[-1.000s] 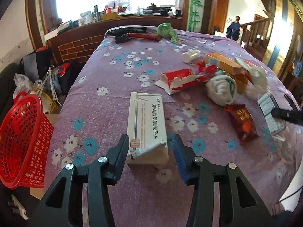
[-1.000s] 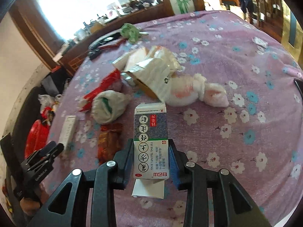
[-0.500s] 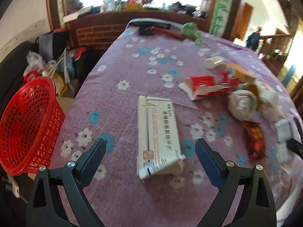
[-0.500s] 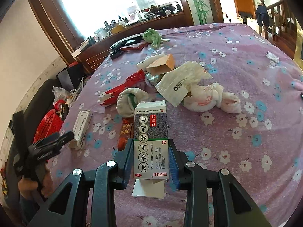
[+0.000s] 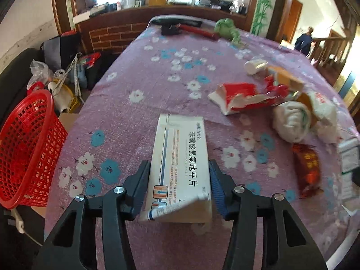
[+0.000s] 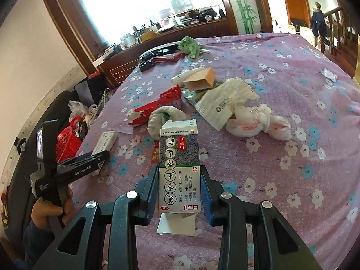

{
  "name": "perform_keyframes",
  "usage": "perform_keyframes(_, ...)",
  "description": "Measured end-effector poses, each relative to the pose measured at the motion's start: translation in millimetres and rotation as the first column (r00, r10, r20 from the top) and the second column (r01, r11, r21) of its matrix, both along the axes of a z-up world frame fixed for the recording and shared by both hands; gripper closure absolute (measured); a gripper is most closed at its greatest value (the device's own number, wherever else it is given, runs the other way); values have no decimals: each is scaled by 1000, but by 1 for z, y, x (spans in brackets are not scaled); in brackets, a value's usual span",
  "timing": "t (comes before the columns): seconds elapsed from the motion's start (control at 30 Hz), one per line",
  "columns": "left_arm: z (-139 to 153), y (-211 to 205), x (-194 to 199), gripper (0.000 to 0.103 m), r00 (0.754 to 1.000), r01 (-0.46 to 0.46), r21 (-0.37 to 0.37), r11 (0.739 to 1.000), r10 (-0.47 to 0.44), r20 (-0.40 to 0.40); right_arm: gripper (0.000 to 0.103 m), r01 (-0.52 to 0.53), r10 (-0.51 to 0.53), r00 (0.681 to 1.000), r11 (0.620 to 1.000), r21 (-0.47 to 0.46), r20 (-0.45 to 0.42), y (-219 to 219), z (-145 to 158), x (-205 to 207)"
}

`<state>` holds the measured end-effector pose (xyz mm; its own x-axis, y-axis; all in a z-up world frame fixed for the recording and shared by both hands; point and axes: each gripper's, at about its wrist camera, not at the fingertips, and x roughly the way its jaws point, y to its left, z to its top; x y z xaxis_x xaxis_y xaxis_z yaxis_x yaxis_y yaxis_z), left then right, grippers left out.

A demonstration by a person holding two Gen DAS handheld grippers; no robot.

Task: Collect trash
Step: 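Carry both medicine boxes over the red wastebasket with both tools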

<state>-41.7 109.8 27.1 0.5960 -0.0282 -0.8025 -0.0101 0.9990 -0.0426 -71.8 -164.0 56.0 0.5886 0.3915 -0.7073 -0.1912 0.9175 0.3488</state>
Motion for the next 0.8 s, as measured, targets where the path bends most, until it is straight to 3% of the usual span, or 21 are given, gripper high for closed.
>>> perform_keyframes(0.4,39,16,-34,53,992,-2,-40,999,7,124,66,-118,118,993,993,-23,12,53,13,17)
perform_keyframes(0.6,60,56,-53,53,980,-69,-58,996,79,181,66,-227,227,974,974,-21,3,102,23,30)
perform_keyframes(0.8,72,117,-67,53,954,-198,-62,978,206,217,66,-349,349,936,937,-26,32,164,41,39)
